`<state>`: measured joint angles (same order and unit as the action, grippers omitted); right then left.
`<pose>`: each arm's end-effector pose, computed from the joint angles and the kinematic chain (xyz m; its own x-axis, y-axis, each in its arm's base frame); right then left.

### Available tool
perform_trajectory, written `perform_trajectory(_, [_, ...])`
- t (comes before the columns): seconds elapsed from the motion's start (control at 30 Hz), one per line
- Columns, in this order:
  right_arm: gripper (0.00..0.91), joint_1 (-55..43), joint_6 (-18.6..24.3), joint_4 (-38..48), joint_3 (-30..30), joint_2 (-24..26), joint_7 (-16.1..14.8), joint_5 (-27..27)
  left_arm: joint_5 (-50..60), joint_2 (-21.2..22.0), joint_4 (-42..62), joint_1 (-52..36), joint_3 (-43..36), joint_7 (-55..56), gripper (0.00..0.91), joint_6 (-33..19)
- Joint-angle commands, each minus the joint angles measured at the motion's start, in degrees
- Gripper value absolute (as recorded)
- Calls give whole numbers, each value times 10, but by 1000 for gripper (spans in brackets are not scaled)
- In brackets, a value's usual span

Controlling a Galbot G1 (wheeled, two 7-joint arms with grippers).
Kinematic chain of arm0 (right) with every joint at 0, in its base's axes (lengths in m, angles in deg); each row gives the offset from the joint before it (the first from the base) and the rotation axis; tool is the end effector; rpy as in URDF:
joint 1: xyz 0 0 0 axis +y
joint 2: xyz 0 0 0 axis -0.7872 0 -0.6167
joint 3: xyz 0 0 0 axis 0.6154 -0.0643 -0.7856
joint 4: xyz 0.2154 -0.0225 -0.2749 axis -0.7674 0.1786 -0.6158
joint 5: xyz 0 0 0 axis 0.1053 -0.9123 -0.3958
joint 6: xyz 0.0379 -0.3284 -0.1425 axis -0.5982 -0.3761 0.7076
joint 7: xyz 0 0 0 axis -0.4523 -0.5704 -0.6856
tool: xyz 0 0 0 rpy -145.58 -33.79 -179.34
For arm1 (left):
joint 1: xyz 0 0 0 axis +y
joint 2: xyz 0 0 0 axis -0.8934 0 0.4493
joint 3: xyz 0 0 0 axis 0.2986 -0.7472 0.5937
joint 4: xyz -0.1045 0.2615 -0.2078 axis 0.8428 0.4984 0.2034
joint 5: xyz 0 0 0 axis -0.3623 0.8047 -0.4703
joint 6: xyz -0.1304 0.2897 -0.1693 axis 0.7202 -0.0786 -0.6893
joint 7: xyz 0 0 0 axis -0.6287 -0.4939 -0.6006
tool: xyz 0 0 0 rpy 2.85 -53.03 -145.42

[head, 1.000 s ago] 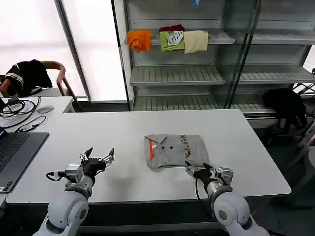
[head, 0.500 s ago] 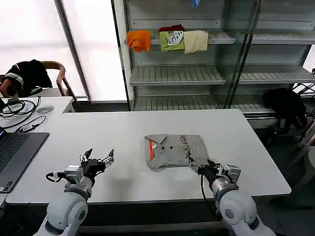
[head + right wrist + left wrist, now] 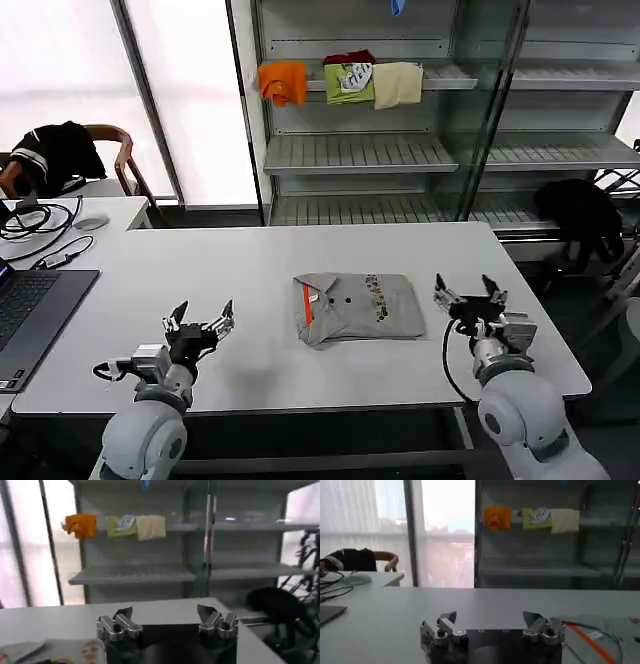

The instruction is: Fold and organize the clothes.

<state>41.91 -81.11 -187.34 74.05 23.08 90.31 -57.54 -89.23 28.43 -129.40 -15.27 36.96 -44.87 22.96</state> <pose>0.2894 -0.0427 -0.1701 -0.9810 0.1070 0.1620 0.0987 0.9934 -0.0588 0.2698 0.0339 -0.2219 -0.9702 -0.0061 0.2421 -0.0108 0.9998 -0.0182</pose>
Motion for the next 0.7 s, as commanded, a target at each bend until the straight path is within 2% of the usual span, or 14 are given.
perform_trajectory(0.03, [907, 20, 3, 30, 39, 5, 3, -148, 36, 37, 0, 14, -9, -1, 907, -34])
perform_trajectory(0.13, [907, 34, 9, 24, 48, 4, 3, -147, 42, 36, -2, 0, -11, 8, 907, -10])
perform_trajectory(0.4, [907, 44, 11, 20, 50, 2, 4, -146, 46, 37, 2, -2, -18, 11, 907, -22])
perform_trajectory(0.7, [907, 50, 16, 19, 41, -6, -10, -156, 40, 15, 14, -5, -4, 6, 907, -33])
